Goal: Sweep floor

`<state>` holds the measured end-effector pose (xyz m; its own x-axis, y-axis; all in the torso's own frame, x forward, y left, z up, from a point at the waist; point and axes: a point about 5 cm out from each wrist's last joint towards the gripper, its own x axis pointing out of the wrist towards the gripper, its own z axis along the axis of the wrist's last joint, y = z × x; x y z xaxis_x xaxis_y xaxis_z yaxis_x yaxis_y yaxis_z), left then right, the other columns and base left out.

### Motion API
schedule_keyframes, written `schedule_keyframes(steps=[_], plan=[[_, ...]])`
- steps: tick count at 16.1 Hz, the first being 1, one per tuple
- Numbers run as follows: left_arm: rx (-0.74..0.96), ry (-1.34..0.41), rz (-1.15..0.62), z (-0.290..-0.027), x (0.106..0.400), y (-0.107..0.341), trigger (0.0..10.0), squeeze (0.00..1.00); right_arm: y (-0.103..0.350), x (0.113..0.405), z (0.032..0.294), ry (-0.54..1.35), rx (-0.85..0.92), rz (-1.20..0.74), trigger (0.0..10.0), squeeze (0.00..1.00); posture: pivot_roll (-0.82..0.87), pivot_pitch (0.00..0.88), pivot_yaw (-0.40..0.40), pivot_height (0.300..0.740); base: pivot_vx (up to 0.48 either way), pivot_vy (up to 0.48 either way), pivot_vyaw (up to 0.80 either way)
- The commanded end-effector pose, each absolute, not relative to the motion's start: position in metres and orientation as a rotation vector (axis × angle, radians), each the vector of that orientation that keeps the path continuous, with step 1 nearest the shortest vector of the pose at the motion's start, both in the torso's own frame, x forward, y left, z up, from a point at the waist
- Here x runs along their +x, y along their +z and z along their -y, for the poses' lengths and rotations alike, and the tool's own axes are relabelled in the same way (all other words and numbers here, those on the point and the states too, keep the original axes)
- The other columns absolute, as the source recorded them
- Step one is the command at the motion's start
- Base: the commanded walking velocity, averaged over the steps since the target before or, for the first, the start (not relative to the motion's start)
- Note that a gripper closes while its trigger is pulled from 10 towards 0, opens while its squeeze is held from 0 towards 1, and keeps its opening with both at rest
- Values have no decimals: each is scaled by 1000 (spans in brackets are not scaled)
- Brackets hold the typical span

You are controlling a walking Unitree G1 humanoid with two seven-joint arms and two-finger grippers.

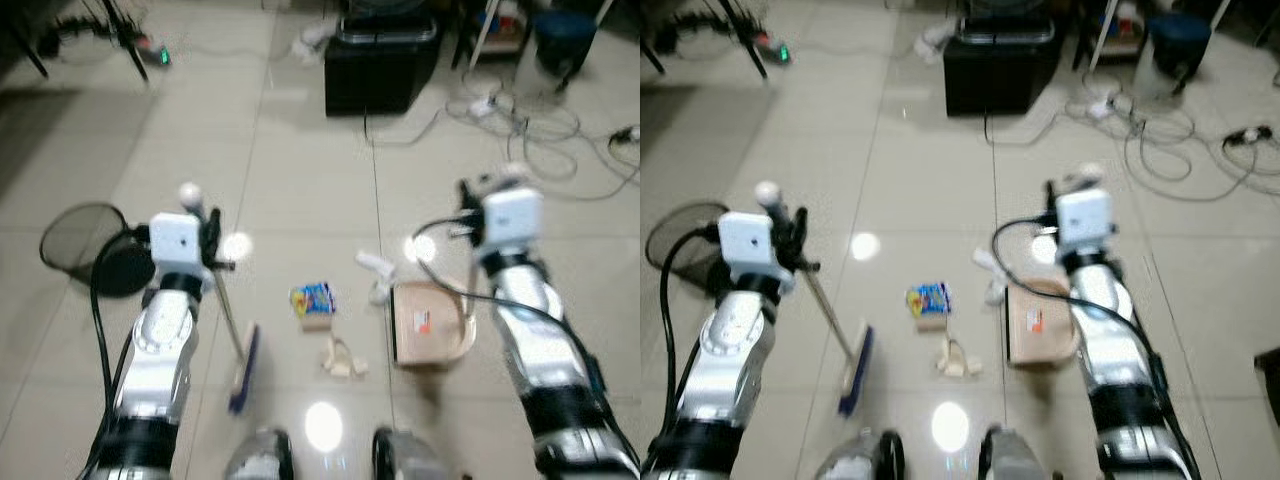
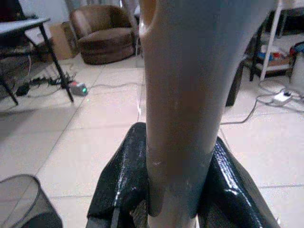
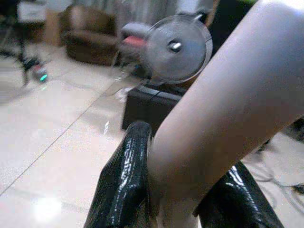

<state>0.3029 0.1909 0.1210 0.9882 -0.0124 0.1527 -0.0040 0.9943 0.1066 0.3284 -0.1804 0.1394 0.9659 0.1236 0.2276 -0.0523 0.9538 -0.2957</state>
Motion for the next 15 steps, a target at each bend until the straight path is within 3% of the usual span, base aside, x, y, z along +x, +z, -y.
schedule_keyframes(steps=[1,5,13,15], plan=[[123,-1,152,-193,302,116,10000,0,132,329,173,144,-322,239,10000,0,47,359,62,740,0,0,0],[108,-43,169,-180,303,111,10000,0,129,333,159,159,-326,278,10000,0,44,406,74,740,0,0,0],[19,-183,204,-119,314,100,10000,0,118,316,94,303,-192,375,10000,0,19,402,93,740,0,0,0],[-81,-223,215,-104,317,103,10000,0,115,311,84,312,-162,385,10000,0,18,387,98,740,0,0,0]])
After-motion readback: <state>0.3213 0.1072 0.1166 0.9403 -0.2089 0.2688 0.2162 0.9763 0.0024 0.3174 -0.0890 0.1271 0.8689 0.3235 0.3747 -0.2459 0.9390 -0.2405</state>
